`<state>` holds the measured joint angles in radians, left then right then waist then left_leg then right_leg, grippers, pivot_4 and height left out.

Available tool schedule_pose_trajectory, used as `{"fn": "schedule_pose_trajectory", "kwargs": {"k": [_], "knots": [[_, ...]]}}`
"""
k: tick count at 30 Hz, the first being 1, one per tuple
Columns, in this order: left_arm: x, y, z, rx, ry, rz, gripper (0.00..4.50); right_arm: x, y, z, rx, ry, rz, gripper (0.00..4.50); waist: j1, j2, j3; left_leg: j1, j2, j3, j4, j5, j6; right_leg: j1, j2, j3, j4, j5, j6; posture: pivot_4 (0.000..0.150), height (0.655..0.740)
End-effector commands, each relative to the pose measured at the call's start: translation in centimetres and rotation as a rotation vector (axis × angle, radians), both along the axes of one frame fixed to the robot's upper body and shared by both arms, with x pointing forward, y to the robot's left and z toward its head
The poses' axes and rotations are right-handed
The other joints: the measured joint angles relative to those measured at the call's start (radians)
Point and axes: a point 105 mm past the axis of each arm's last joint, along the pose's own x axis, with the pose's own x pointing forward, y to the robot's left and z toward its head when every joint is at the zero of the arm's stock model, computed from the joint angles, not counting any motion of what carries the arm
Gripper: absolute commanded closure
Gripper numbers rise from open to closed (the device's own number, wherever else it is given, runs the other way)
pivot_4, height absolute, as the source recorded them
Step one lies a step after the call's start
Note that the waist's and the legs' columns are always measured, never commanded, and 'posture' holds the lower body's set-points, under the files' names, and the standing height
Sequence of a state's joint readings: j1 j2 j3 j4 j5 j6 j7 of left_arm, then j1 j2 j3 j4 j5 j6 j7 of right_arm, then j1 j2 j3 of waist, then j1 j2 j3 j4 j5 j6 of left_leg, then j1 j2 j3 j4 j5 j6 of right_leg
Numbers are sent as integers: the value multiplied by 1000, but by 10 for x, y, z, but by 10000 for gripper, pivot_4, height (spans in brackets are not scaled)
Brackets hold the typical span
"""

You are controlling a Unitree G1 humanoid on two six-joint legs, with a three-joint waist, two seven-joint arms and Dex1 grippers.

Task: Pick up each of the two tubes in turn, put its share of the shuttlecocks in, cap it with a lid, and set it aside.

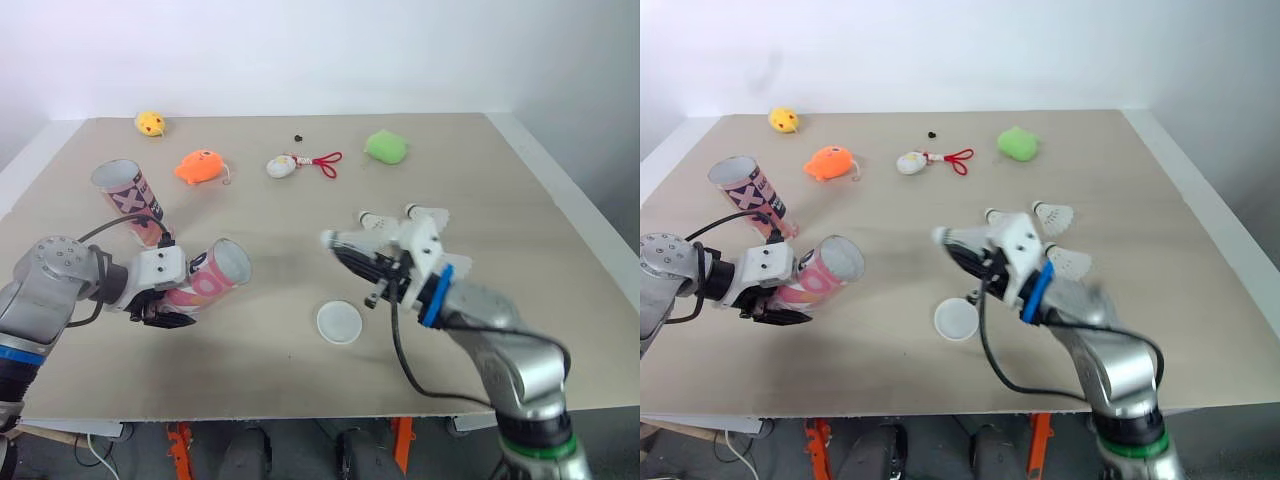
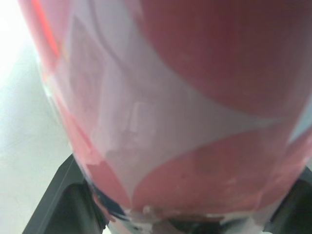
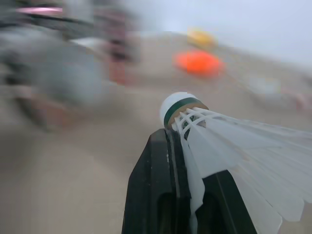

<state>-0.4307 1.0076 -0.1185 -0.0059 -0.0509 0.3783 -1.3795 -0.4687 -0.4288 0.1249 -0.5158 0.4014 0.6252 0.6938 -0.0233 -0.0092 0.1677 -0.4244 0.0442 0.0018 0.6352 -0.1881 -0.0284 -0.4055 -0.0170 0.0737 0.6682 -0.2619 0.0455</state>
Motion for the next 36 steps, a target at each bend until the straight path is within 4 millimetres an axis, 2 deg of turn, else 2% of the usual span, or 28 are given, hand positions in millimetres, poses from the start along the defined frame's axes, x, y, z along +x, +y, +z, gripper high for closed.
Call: {"fn": "schedule_pose_trajectory", "kwargs": {"k": [1, 4, 8, 12, 16, 20, 26, 31, 35, 36], "knots": [[-3, -8, -8, -11, 31, -22, 13247, -8, 32, 5, -97, -86, 184, 44016, 1, -1, -1, 0, 0, -1, 0, 0, 0, 0, 0, -1, 0, 0, -1, 1500, 7400], [-3, -8, -8, -11, 29, -23, 13247, -4, 54, 6, -152, -138, 272, 44016, 4, -1, -1, 0, 0, -1, 0, 0, 0, 0, 0, -1, 0, -1, 0, 1500, 7400], [-4, -9, -7, -12, 27, -21, 13247, -1, 76, -6, -265, -213, 360, 44016, 3, -1, -1, -1, 0, 0, 0, 0, 0, -1, 0, 0, 0, 1, 3, 1500, 7400], [-8, -7, -7, -13, 30, -9, 13247, 7, 85, -15, -326, -268, 380, 44016, 3, -1, 0, -1, 0, 0, 0, 0, 0, -1, 0, -1, 0, 1, 3, 1500, 7400], [-11, -5, -8, -11, 31, 3, 13247, 7, 88, -13, -323, -292, 402, 44016, 2, -2, 0, -1, 0, 0, 0, 0, 0, -1, 0, 0, 0, 1, 3, 1500, 7400], [-12, -5, -8, -16, 30, 11, 13247, 3, 90, -9, -293, -290, 416, 29271, 1, -1, 0, -1, 1, 0, -1, 0, 0, -2, 1, 0, 0, 1, 3, 1500, 7400], [-12, -5, -8, -14, 30, 14, 13247, -1, 90, -7, -276, -283, 430, 502, 0, -2, 0, -1, 2, 0, -1, 0, 0, -2, 1, 0, 0, 1, 3, 1500, 7400], [-11, -6, -8, -15, 28, 11, 13247, -4, 83, 3, -236, -263, 422, 502, 0, -1, 0, -1, 2, 0, -1, 0, 0, -2, 2, -1, 1, 1, 2, 1500, 7400], [-10, -6, -8, -16, 27, 9, 13247, -2, 72, 24, -167, -186, 415, 502, 1, -2, 0, -1, 2, 0, -1, 0, 0, -2, 2, 0, 1, 1, 2, 1500, 7400], [-9, -6, -8, -17, 27, 8, 13247, 2, 70, 29, -161, -182, 402, 2757, 0, -2, 0, -1, 2, 0, -1, 0, 0, -2, 1, 0, 1, 1, 2, 1500, 7400]]}}
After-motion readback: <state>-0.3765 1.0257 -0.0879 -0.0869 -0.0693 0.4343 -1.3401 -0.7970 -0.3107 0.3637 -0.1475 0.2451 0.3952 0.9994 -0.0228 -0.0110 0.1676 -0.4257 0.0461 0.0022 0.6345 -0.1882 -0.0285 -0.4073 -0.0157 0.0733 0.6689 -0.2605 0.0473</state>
